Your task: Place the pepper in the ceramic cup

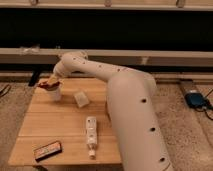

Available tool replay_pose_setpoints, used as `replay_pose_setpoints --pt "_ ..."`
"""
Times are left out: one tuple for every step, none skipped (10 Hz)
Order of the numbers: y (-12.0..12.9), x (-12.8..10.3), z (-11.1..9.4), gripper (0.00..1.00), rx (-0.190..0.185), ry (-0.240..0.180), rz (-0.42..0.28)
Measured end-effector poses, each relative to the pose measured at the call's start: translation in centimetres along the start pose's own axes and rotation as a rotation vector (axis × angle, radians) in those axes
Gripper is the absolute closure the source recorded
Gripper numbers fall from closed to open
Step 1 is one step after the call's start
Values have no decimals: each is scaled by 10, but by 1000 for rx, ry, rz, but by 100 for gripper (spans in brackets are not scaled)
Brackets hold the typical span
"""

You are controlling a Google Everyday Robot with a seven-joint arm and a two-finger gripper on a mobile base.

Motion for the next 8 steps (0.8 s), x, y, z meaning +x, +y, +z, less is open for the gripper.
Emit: replay_pose_setpoints --pt "1 -1 -1 35 -8 -10 0" --pt "2 -2 -3 35 -15 -18 0" --pt "3 -3 -4 35 -23 -29 2" --pt "3 -3 -6 35 -29 -38 4" --pt "3 -3 -7 35 -37 -47 5" --pt "4 -4 -7 35 -46 -58 9" --pt "3 -3 -8 35 -48 -62 12" --pt "3 -3 -8 35 -48 -61 12"
